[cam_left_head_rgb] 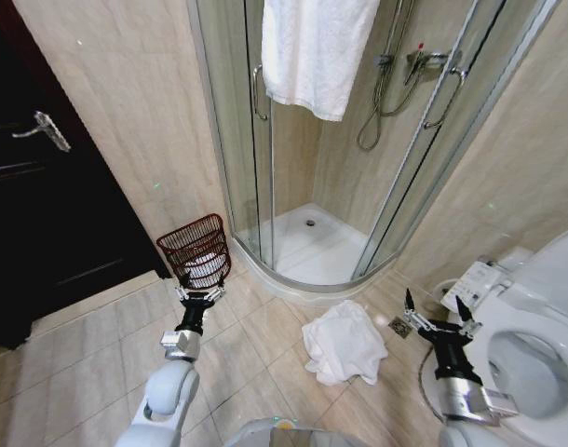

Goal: Discard the used towel into the hamper.

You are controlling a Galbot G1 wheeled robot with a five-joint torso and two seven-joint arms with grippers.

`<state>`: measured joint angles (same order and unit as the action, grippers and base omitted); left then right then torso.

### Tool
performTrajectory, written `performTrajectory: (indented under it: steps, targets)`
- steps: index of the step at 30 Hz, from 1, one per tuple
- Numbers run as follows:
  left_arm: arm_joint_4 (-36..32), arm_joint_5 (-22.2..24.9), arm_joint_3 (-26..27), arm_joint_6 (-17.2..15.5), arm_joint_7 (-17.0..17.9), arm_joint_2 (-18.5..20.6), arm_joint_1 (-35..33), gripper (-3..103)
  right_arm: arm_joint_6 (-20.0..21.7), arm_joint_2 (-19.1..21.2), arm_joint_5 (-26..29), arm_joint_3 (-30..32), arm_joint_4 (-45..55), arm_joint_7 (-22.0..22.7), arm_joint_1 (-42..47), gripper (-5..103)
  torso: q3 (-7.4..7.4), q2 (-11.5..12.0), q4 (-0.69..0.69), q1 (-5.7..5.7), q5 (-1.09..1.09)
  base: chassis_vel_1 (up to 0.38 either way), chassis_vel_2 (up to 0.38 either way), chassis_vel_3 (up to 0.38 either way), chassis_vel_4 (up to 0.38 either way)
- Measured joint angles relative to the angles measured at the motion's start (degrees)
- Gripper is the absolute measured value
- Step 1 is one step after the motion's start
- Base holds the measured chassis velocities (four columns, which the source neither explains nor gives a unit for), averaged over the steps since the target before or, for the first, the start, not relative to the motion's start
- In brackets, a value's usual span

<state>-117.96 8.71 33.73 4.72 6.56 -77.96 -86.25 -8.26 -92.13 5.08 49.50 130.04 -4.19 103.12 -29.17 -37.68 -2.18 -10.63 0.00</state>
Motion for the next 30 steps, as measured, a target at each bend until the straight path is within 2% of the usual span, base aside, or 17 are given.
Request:
performTrajectory:
  steps: [8,16,19,24,27,30]
  targets:
    - [-1.5,0.5,1.1,-4.5,0.7,0.9,1.8,100,-0.3,0.0,-1.5,-0.8,-1.8,-0.7,-0.4,100,-1.13,-2.0,0.0,-0.91,0.0,0.0,0.0,0.0,0.0]
    - [-2.1,0.4,0.9,-5.5,0.6,1.0,1.7,100,0.5,0.0,-1.4,-1.8,0.2,-0.8,-0.6,100,-2.15,-3.7,0.0,-1.58,0.0,0.0,0.0,0.0,0.0]
    - [-2.4,0.2,0.8,-5.6,0.5,0.8,1.5,100,1.9,0.0,0.0,-3.2,2.1,-0.5,-0.7,100,-2.62,-4.6,0.0,-1.94,-0.01,0.0,0.0,0.0,0.0]
    - [-2.7,0.2,0.9,-5.6,0.5,0.4,1.7,100,3.5,0.1,1.2,-6.9,3.0,2.1,-1.7,100,-3.38,-6.0,-0.01,-2.6,0.0,0.0,0.0,0.0,0.0]
    - [-3.3,0.2,0.8,-5.7,0.4,0.6,1.7,100,4.1,1.6,2.8,-8.4,3.3,3.6,-1.2,100,-3.71,-6.5,-0.01,-2.84,0.0,0.0,0.0,0.0,0.0]
    - [-4.7,0.9,-0.2,-6.4,0.2,1.0,1.5,100,5.0,4.9,5.1,-10.1,5.2,5.2,0.4,100,-4.38,-7.7,-0.01,-3.27,0.0,0.0,0.0,0.0,0.0]
